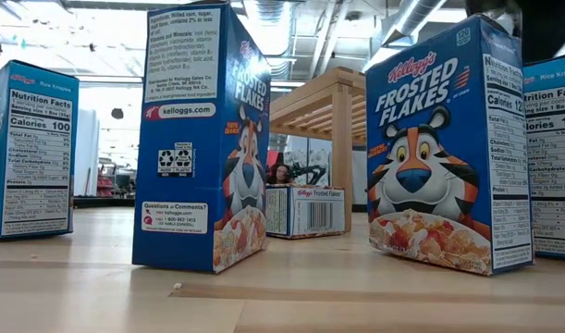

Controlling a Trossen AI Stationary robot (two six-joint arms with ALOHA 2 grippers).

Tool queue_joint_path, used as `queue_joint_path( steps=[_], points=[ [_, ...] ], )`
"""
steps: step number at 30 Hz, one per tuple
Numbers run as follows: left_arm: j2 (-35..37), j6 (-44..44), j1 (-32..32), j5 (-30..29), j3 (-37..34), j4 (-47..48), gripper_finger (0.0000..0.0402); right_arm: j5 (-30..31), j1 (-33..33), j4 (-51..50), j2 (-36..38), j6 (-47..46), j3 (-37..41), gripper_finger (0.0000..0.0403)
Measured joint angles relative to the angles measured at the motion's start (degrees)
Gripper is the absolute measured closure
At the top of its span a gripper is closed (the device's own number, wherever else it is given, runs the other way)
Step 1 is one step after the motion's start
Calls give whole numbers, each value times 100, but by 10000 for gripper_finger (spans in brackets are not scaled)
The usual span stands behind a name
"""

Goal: Stack cereal on shelf
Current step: Put the right green cereal on the shelf

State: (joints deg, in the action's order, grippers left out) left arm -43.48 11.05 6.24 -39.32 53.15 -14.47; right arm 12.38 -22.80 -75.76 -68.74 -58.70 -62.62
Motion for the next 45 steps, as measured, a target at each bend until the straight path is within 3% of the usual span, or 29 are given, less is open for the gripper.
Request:
queue_joint_path(
  steps=[8,19,37,45],
  points=[
    [0,30,0,-41,0,12,148,-214,261,985,47,332,754,48],
    [0,208,-2,-227,0,10,148,-198,536,1504,44,802,1370,53],
    [0,208,-2,-638,0,84,148,-335,657,1454,51,1249,1389,166],
    [0,205,-2,-659,0,86,148,-553,679,1438,454,1462,1389,204]
  ],
)
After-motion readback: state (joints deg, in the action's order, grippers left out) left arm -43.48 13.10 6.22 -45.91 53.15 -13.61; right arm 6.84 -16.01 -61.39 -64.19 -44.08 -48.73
